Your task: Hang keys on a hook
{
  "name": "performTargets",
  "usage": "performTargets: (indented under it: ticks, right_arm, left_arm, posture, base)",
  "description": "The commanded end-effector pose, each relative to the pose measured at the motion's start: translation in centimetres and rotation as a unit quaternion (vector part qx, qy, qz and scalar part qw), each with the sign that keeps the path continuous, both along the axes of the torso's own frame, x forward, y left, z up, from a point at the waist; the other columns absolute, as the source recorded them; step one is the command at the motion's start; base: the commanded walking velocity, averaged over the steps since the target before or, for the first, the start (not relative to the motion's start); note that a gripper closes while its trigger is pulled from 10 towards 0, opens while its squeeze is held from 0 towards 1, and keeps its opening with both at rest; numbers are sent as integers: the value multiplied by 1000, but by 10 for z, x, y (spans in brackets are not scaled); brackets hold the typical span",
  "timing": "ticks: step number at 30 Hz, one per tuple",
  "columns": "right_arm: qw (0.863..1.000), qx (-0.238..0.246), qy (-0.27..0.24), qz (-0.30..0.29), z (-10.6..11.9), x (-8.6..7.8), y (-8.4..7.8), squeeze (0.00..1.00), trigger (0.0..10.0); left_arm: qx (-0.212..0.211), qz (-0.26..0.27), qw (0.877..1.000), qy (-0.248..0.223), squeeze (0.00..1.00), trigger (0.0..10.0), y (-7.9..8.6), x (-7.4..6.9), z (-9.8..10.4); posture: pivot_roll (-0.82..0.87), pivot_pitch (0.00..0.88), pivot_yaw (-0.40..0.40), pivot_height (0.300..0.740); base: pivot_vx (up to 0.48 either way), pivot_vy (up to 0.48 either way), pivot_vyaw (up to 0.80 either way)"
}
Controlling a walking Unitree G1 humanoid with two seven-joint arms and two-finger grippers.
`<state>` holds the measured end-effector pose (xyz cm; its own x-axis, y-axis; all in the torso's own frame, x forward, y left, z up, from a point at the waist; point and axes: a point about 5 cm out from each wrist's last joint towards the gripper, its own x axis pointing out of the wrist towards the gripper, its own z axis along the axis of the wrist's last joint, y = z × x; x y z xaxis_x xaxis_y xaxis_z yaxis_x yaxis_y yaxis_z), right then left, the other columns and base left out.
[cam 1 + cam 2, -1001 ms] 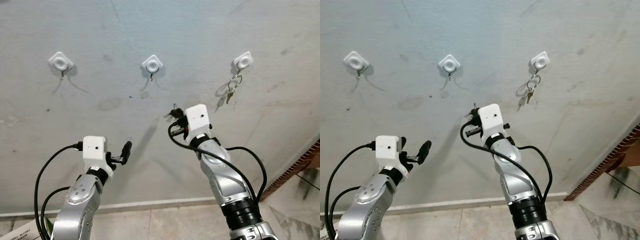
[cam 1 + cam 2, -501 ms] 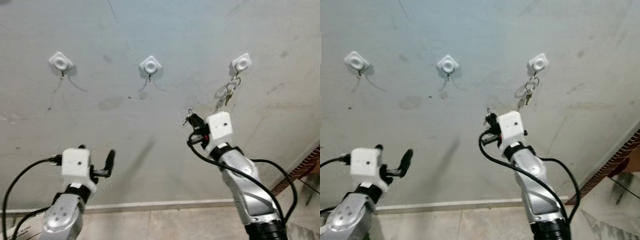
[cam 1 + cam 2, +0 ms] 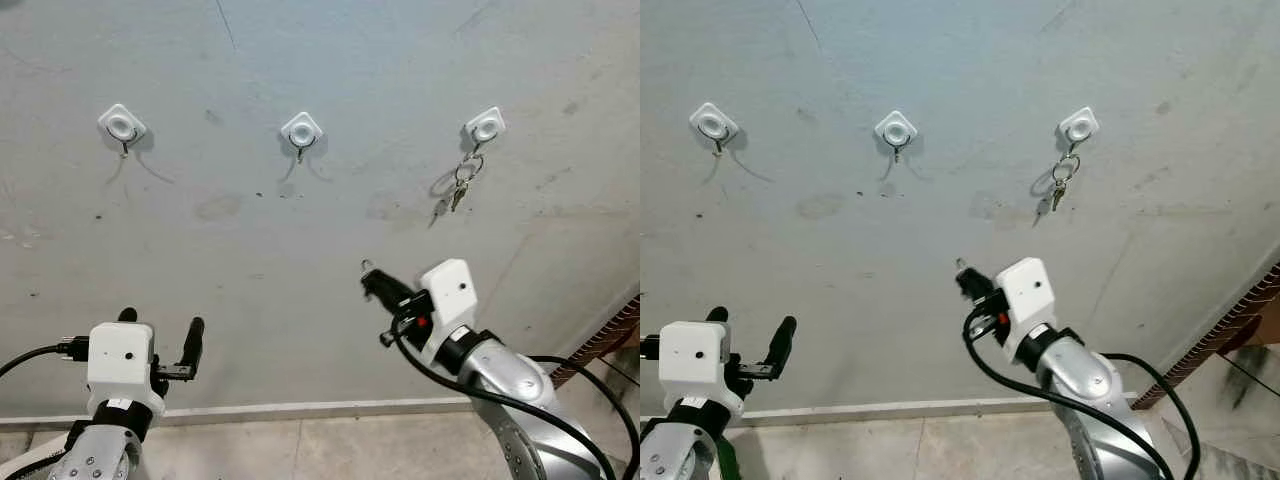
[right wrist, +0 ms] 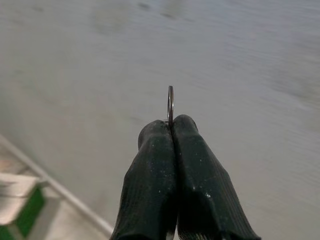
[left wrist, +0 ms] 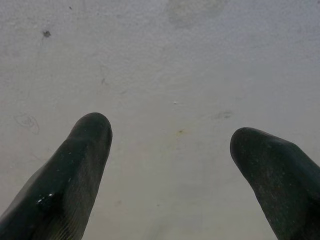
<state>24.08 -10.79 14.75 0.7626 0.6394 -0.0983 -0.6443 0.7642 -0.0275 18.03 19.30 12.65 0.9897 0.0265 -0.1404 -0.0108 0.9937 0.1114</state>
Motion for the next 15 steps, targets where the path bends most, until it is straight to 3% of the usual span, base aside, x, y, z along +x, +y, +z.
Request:
performTargets:
  ticks: [1, 5, 15]
  right_arm:
    - [1000, 3, -7, 22, 7, -3, 4, 0, 10000]
    - [999, -2, 0, 32, 8, -6, 4, 0, 10000]
    - [1000, -16, 12, 21, 6, -10, -8, 0, 10000]
  left_arm:
    - [7, 4, 1000, -9, 0, 10000, 2, -2, 6]
    - [5, 9, 1000, -7, 0, 10000, 3, -6, 8]
    - [0, 18, 1000, 7, 0, 10000, 9, -14, 6]
  posture:
    - [186, 0, -9, 740]
    - [186, 0, -9, 740]
    - [181, 0, -5, 740]
  base:
    - [0, 0, 0]
    - [0, 0, 0]
    - [289, 0, 0]
